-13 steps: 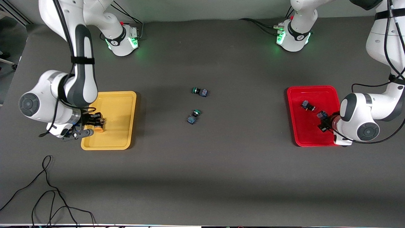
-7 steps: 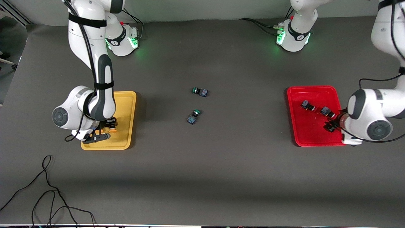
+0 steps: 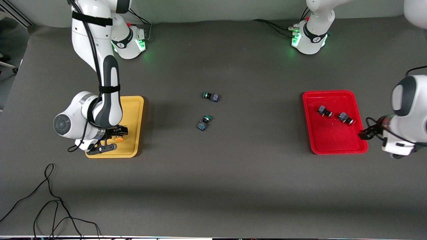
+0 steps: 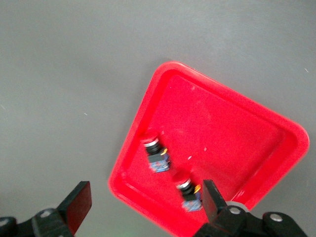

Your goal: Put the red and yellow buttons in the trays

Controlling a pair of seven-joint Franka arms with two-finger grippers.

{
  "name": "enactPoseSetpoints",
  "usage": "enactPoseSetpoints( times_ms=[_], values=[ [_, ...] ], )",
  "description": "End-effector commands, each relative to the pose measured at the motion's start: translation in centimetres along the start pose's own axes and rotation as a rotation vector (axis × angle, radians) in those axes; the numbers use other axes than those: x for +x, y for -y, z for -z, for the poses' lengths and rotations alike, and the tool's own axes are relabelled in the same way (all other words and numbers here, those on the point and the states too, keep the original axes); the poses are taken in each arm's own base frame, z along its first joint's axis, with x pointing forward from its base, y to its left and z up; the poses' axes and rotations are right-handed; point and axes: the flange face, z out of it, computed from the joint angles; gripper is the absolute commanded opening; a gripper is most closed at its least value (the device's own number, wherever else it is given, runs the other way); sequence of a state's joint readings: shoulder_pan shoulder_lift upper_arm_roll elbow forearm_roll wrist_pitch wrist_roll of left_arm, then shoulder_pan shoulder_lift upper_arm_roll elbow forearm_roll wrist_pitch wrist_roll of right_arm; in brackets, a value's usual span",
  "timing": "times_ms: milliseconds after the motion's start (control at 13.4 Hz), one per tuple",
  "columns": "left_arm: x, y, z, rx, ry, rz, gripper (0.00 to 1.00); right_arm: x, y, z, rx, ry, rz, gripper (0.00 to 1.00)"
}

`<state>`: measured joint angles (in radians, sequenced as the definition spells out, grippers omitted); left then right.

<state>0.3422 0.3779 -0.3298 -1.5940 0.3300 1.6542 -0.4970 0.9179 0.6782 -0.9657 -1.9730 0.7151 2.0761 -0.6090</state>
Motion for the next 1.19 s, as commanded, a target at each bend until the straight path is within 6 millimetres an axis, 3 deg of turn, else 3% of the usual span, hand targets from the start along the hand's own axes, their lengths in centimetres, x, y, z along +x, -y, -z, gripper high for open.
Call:
enactPoseSetpoints(
  times_ms=[0,149,299,373,522,896,1119],
  values=[
    [0.3,2.6,5.6,-0.089,0.010,-0.162,1.00,0.5,0.8,8.2,0.026,-0.007,-0.021,1.00],
    [-1.1,4.0,8.1,-0.118,0.046,-0.250,1.00,1.1,2.5,13.4,0.005,0.014,-0.044,1.00],
    [-2.7,2.6,9.6,-0.105,0.039,-0.321,1.00,0.9,4.6,17.6,-0.027,0.009,-0.035,1.00],
    [-3.4,2.0,10.6,-0.096,0.017,-0.368,1.00,0.4,5.1,18.9,-0.042,-0.005,-0.033,1.00],
    [-3.6,2.7,11.2,-0.131,0.009,-0.400,1.00,-0.7,6.2,21.5,-0.066,-0.034,-0.027,1.00],
    [-3.7,4.4,13.1,-0.225,-0.063,-0.435,1.00,-1.5,6.8,25.2,-0.092,-0.068,-0.028,1.00],
    [-5.2,3.6,15.2,-0.223,-0.117,-0.452,1.00,-2.3,5.7,26.3,-0.073,-0.035,-0.083,1.00]
  ],
)
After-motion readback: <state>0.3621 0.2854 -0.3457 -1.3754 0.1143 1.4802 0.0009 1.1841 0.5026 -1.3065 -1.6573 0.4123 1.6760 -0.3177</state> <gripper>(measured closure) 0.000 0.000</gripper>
